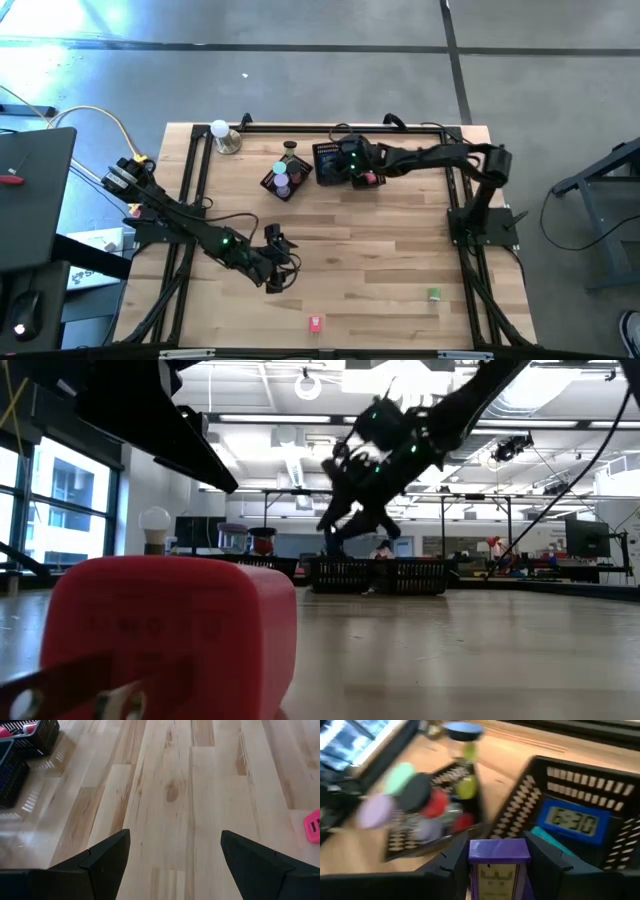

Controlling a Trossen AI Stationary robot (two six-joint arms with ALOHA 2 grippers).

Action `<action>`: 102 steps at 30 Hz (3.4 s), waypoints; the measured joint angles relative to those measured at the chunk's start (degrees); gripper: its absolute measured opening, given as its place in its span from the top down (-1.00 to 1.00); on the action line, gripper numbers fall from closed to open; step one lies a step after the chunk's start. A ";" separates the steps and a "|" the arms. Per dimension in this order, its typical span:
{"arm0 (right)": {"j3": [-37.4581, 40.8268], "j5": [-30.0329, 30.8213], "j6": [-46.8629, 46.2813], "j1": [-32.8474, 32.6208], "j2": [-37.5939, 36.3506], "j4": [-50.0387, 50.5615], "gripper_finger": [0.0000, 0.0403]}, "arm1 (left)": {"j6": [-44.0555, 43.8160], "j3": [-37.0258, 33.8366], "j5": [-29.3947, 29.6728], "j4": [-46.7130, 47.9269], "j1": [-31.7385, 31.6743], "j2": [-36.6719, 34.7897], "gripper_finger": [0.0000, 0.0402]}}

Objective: Pick & Place Office items
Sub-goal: Put the purple digital timer into the middle black bin, then put the green charger adapter into the right black bin

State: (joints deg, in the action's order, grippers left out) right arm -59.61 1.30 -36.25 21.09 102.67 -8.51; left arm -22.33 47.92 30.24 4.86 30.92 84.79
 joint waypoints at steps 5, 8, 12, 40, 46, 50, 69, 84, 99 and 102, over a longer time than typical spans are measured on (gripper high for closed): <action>-2.31 1.45 -0.12 0.91 4.54 1.38 0.22 | 0.00 0.00 -0.22 0.47 0.00 0.00 -0.52; -3.13 1.19 -0.19 0.81 4.94 1.39 0.06 | -0.28 -0.04 -0.55 1.13 0.00 0.00 -0.52; -4.26 0.77 0.31 0.65 4.94 1.44 -0.11 | -0.42 -0.04 -2.59 1.46 0.00 0.01 -0.52; -8.81 20.33 4.72 -30.55 -19.19 30.48 0.04 | -7.20 -0.09 -12.20 4.53 3.62 0.02 -0.52; -8.81 55.51 1.60 -47.35 -20.18 35.92 0.04 | -7.61 -0.09 -12.21 3.81 3.91 0.02 -0.52; -8.79 65.89 -1.12 -56.38 -20.03 37.68 0.04 | -7.51 -0.09 -12.20 3.78 3.91 0.02 -0.52; -8.81 62.78 14.93 -63.00 -19.86 23.86 -0.20 | -4.68 -0.09 -12.20 3.70 1.49 0.02 -0.52; -8.79 29.49 -5.69 -66.00 -19.84 42.01 -0.83 | -4.66 -0.09 -12.35 4.20 3.28 0.02 -0.52; -8.81 4.36 -57.09 -69.14 -12.11 58.65 -0.73 | -5.38 -0.09 -12.17 3.75 2.47 0.02 -0.52; -8.81 -1.63 -67.92 -69.26 -9.81 66.00 -0.69 | -5.41 -0.09 -12.17 3.36 2.47 0.02 -0.52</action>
State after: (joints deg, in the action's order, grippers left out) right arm -68.42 -0.33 -104.17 -48.17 92.86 57.48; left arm -27.73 47.83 18.06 8.22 33.39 84.82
